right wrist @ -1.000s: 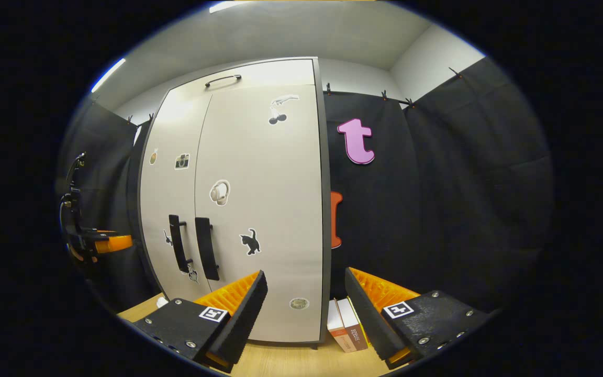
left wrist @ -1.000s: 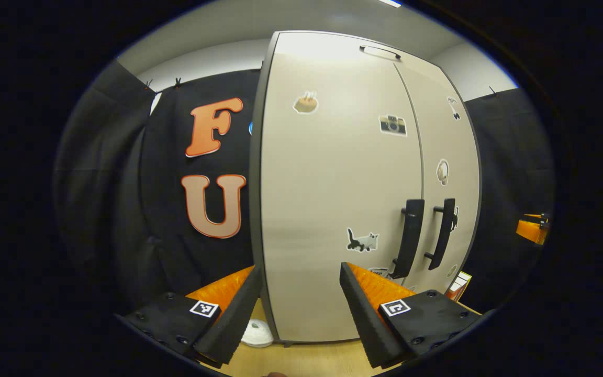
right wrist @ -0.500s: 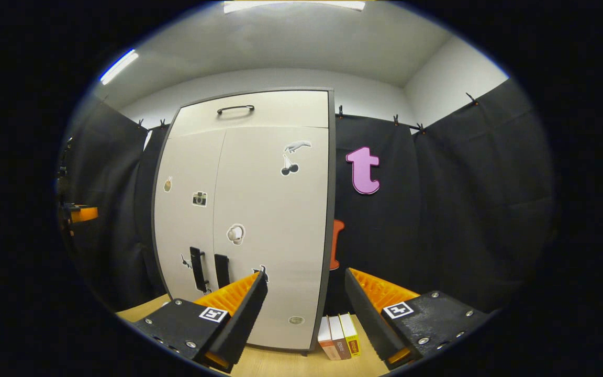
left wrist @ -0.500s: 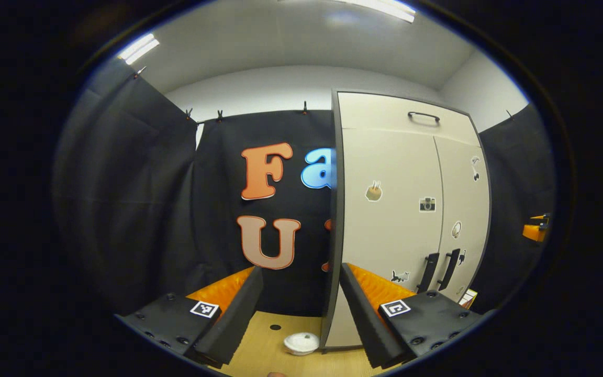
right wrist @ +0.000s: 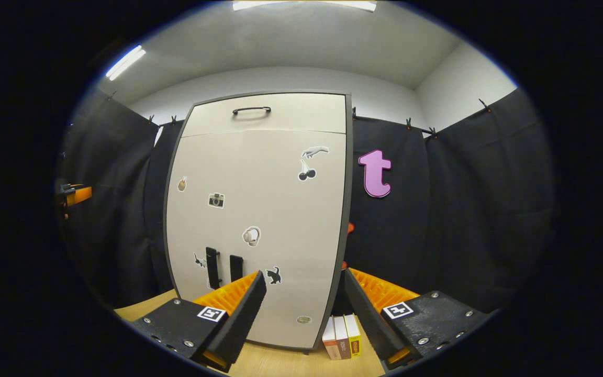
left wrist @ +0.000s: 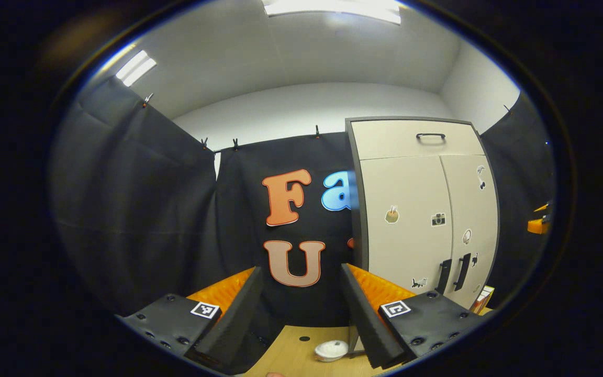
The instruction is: Grab one shoe with the right hand and put it into the shoe cabinet, grab the other shoe with the left hand and put it into the shoe cabinet; then close the right door with the right hand and the left door with the left hand.
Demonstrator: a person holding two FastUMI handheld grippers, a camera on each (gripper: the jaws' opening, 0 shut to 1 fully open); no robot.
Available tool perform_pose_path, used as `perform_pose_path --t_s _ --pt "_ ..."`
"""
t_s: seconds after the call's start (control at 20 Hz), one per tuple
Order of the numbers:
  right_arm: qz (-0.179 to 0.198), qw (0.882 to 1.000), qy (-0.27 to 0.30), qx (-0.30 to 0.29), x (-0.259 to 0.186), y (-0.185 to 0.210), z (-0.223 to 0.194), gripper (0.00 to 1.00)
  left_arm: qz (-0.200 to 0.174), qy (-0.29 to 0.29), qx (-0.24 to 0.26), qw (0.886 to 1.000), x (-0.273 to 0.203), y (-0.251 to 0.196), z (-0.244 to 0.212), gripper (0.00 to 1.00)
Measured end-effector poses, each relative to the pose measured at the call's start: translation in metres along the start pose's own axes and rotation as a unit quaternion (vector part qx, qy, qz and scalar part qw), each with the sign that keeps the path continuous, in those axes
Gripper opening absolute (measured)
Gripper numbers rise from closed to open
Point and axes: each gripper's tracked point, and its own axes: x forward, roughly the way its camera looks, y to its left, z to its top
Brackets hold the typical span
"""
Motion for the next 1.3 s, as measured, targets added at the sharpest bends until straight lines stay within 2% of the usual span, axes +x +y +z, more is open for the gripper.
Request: perform_pose_path --t_s 0.05,0.4,0.45,0.6,0.65,1.15,1.3 --pt "0.001 1.0 -0.001 0.0 0.0 0.001 0.001 0.93 -0.004 0.004 -0.004 1.0 0.001 -0.003 -0.003 0.94" --pt "-0.008 1.0 -0.003 0.006 -0.006 -0.009 0.004 0.94 -0.005 0.018 -0.02 1.0 0.008 -0.005 -0.015 0.97" --pt "-0.01 1.0 -0.004 0.005 -0.006 -0.01 0.005 0.94 -0.007 0.018 -0.023 1.0 0.014 0.01 -0.008 0.99" --pt "-0.013 1.0 -0.007 0.006 -0.008 -0.013 0.007 0.94 -0.008 0.02 -0.029 0.999 0.024 0.018 -0.016 0.98" --pt "-0.013 1.0 -0.008 0.006 -0.009 -0.013 0.006 0.94 -0.009 0.021 -0.03 0.999 0.024 0.019 -0.018 0.94" --pt "-0.018 1.0 -0.001 0.014 -0.012 -0.018 -0.003 0.94 -0.016 0.032 -0.044 0.998 0.025 0.013 -0.033 0.96" --pt "-0.018 1.0 0.001 0.018 -0.013 -0.019 -0.005 0.94 -0.014 0.032 -0.043 0.998 0.022 0.013 -0.034 0.94"
